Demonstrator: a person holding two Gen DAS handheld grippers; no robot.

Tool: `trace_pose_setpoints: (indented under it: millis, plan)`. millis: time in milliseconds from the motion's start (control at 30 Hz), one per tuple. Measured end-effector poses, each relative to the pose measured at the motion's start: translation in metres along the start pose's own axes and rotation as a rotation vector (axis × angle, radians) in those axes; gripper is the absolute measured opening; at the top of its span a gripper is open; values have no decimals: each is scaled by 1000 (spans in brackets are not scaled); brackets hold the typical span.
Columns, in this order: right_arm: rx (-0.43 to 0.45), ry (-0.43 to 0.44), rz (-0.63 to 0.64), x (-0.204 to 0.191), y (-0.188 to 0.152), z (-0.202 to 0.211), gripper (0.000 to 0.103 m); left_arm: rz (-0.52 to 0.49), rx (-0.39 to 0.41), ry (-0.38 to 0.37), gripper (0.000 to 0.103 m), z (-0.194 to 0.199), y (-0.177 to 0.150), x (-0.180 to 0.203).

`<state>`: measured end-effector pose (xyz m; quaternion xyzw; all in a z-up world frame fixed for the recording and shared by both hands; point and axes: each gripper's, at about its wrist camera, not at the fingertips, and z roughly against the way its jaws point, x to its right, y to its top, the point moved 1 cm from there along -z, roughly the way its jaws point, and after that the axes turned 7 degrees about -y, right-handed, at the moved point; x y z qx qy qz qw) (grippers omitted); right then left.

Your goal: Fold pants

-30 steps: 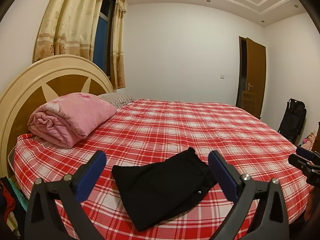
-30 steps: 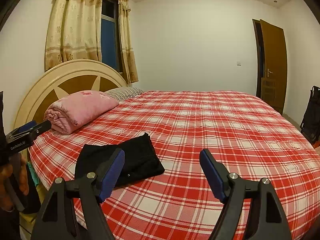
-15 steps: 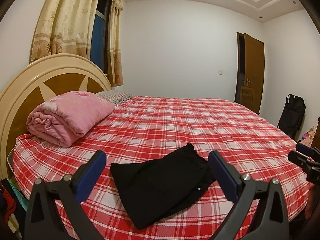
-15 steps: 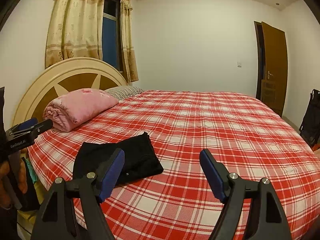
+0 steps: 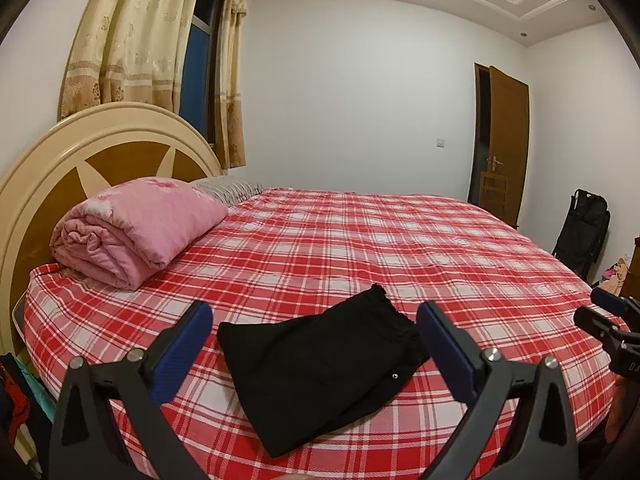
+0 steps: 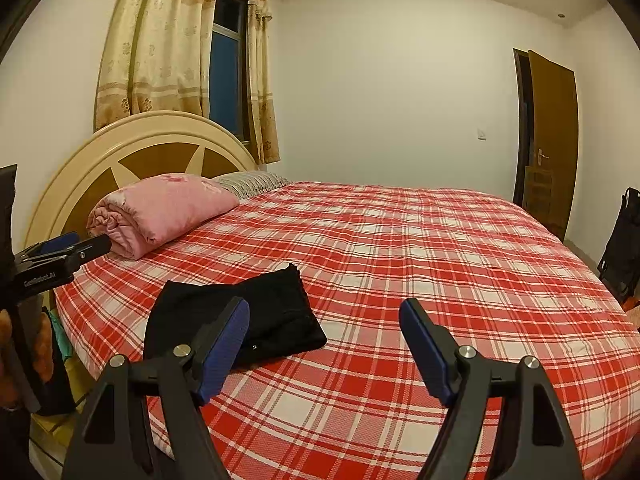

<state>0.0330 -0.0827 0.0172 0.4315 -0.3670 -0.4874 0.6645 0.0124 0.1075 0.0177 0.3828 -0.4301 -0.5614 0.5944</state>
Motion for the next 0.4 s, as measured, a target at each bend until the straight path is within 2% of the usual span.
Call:
trace_pose_setpoints:
  millis: [400]
  plan:
    - [-12,8,7,-3,-4,-6,78,-29,-33,-3,103,-8,-8,4]
